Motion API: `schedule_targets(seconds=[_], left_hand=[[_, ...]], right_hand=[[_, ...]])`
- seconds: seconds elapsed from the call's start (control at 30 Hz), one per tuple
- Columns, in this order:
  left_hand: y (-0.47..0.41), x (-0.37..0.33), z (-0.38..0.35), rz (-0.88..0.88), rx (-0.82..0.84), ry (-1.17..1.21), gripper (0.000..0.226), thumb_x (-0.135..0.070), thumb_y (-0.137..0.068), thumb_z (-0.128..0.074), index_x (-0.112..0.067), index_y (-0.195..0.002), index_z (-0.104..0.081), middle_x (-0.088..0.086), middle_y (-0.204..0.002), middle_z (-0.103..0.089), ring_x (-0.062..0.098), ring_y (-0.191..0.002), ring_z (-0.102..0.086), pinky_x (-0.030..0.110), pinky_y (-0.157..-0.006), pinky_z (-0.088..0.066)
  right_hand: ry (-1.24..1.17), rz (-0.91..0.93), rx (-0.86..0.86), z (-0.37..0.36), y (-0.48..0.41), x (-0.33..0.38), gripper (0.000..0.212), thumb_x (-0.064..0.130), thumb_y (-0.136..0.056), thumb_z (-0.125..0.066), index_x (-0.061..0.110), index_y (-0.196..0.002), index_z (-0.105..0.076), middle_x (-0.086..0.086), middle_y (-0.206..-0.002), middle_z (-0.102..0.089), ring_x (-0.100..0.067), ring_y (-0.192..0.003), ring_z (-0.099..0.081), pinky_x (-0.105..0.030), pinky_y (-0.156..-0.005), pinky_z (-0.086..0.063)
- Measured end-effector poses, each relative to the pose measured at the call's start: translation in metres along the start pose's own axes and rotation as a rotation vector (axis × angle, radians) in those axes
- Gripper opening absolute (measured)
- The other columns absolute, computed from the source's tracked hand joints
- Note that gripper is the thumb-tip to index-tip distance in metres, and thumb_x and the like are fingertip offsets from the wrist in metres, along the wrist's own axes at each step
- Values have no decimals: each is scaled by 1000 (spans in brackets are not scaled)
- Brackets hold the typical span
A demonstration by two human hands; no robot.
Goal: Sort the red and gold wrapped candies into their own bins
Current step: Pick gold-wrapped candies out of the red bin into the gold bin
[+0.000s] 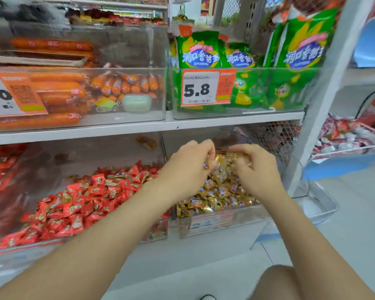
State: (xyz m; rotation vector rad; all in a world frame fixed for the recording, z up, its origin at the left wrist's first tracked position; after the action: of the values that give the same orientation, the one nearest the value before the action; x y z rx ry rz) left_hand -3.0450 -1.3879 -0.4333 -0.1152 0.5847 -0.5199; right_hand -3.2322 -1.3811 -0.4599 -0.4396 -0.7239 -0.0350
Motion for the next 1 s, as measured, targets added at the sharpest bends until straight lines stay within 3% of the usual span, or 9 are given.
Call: schedule_targets(seconds=[0.1,0.27,0.33,0.43,0.57,0.73,0.83,0.93,1.0], left_hand=[[-33,7,-36,79,95,-164,28,-49,-98,-64,-29,-111,-49,3,-111,-49,34,-107,-55,50,-93,-49],[-49,16,-42,201,258,-392,98,-80,-77,-68,-25,-151,-34,14,-146,-46,40,-136,-45,57,-109,-36],[-43,10,-26,129,152,-459,90,-79,-80,-65,-26,-149,-40,11,-141,-51,38,-132,-48,55,-107,-38],[-15,12,3,7,-50,-436,47,-65,-96,-49,-32,-129,-53,2,-123,-58,30,-118,-52,49,-97,-42],[41,58,36,19,-211,-250,8,-34,-99,-48,-31,-98,-55,-8,-90,-52,24,-91,-51,47,-85,-49],[85,168,68,516,-13,-263,45,-41,-81,-32,-34,-115,-60,9,-114,-59,39,-119,-52,55,-103,-45],[103,219,84,808,131,-323,54,-44,-84,-35,-23,-129,-55,22,-137,-52,46,-133,-42,55,-113,-37],[109,248,94,937,151,-267,58,-53,-100,-43,-10,-137,-57,26,-148,-50,46,-137,-46,46,-114,-39],[108,257,91,945,169,-123,67,-60,-102,-44,-5,-136,-59,22,-146,-56,41,-131,-54,38,-108,-43]], right_hand=[[-21,-148,-41,9,1,-12,33,13,-93,-59,22,-119,-78,2,-105,-75,-15,-98,-67,-36,-93,-55],[-47,-126,-36,6,2,-4,30,11,-92,-59,24,-111,-79,16,-87,-69,-4,-82,-64,-31,-83,-54],[-65,-95,-32,3,3,6,29,11,-92,-59,28,-106,-78,19,-82,-66,1,-76,-63,-24,-73,-49],[-135,-23,-17,-4,7,31,28,10,-92,-60,30,-96,-78,14,-74,-71,4,-74,-64,-9,-61,-45],[-234,118,64,-31,21,89,25,11,-91,-62,28,-89,-79,11,-71,-73,-4,-67,-65,-16,-64,-50],[-137,338,260,-92,41,157,26,9,-90,-59,25,-98,-79,11,-83,-75,-3,-72,-63,-21,-78,-51],[126,341,433,-144,37,161,28,14,-89,-56,19,-109,-75,-3,-99,-76,-26,-97,-70,-37,-89,-57],[354,294,516,-182,20,160,23,29,-87,-60,15,-105,-66,-13,-104,-71,-40,-108,-65,-44,-86,-56],[423,207,593,-200,7,159,50,51,-80,-64,19,-119,-63,-15,-121,-67,-42,-119,-60,-44,-95,-53]])
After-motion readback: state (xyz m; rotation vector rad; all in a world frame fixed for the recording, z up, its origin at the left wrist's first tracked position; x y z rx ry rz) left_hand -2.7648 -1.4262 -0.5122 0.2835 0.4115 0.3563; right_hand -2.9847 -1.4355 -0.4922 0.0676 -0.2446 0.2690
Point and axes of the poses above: each hand's wrist, its own y-axis away from the middle knuckle, its own z-axis out of the back of the hand, x = y × z, the point moved 4 cm from there along -y, towards the middle knuckle
